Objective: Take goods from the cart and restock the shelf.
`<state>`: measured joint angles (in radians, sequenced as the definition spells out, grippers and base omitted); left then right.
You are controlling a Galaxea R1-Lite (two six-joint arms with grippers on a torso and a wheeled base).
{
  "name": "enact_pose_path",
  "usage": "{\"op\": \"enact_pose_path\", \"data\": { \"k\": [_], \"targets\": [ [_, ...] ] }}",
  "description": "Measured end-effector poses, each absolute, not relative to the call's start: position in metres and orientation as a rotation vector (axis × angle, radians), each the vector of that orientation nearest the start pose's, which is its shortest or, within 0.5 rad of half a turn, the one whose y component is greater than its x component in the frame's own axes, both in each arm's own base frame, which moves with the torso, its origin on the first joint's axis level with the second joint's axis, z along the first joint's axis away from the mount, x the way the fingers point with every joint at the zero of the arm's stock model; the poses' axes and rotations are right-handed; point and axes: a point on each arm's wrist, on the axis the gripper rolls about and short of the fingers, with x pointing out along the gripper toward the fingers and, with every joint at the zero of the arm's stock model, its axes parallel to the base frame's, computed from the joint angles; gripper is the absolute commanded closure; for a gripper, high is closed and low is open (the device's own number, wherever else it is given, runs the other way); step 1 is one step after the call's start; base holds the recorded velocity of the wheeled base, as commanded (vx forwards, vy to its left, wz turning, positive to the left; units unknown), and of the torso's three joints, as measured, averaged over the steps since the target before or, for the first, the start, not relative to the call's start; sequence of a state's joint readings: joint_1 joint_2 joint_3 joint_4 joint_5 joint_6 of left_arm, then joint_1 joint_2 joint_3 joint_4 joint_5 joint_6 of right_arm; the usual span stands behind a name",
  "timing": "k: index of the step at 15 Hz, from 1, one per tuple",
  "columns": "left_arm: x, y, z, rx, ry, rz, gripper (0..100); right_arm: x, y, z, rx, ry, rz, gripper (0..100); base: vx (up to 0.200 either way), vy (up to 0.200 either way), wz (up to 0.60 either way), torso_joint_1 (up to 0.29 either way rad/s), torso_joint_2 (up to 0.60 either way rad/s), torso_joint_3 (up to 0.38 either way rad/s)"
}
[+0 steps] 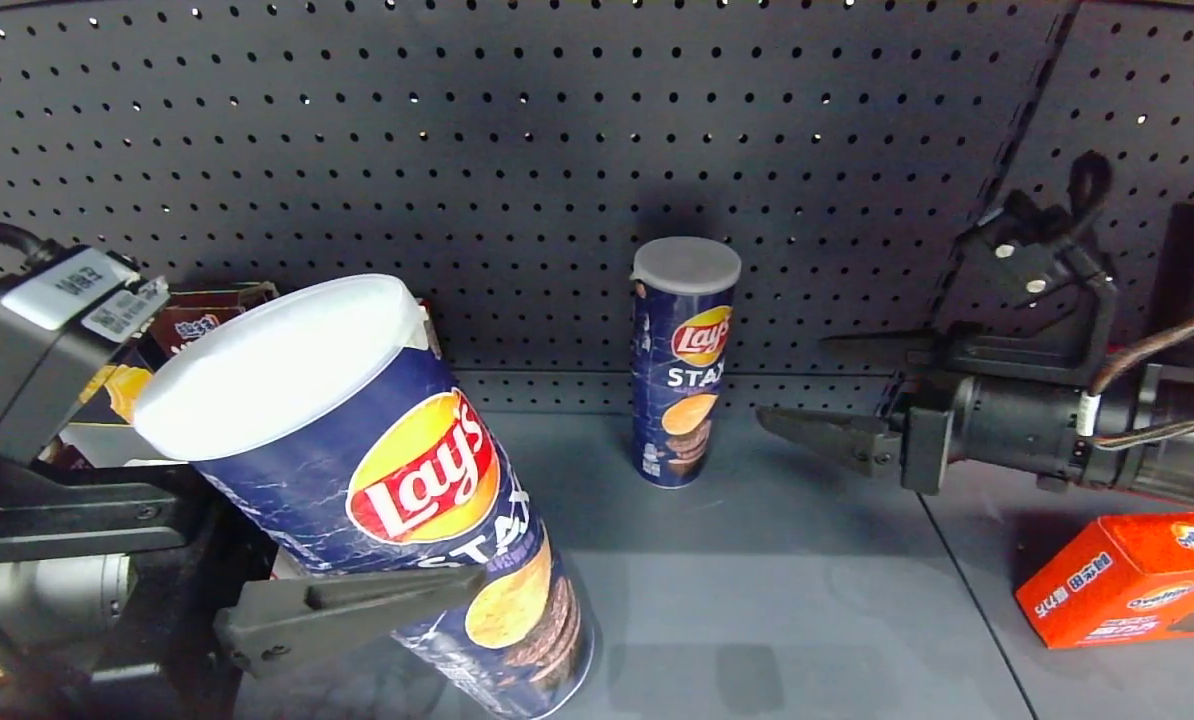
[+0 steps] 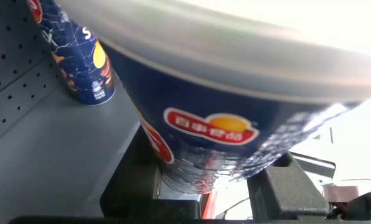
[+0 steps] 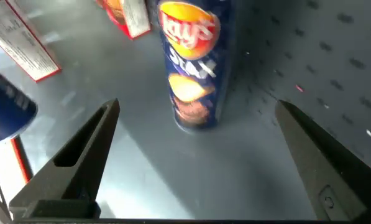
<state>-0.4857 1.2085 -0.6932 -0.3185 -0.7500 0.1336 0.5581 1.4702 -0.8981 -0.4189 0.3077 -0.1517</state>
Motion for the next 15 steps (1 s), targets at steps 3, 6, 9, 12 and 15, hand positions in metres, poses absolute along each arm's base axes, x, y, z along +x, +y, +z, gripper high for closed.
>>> {"op": "enact_pose_path", "data": {
  "k": [3,6,9,12,15],
  "targets": [
    [0.150,-0.096,0.241,0.088,0.125,-1.243,100,0.232,0.158,0.240,-0.168,0.127,0.903,0,0.000,0.000,0.00,0.000,0.00,0.000],
    [0.150,-0.096,0.241,0.088,0.127,-1.242,100,0.246,0.170,0.233,-0.172,0.151,0.908,0,0.000,0.000,0.00,0.000,0.00,0.000],
    [0.150,-0.096,0.241,0.087,0.127,-1.242,100,0.260,0.178,0.225,-0.173,0.154,0.908,0,0.000,0.000,0.00,0.000,0.00,0.000],
    [0.150,-0.096,0.240,0.086,0.129,-1.242,100,0.268,0.183,0.216,-0.175,0.171,0.904,0,0.000,0.000,0.00,0.000,0.00,0.000],
    [0.149,-0.096,0.240,0.086,0.132,-1.242,100,0.275,0.186,0.211,-0.177,0.183,0.903,0,0.000,0.000,0.00,0.000,0.00,0.000]
  ]
}}
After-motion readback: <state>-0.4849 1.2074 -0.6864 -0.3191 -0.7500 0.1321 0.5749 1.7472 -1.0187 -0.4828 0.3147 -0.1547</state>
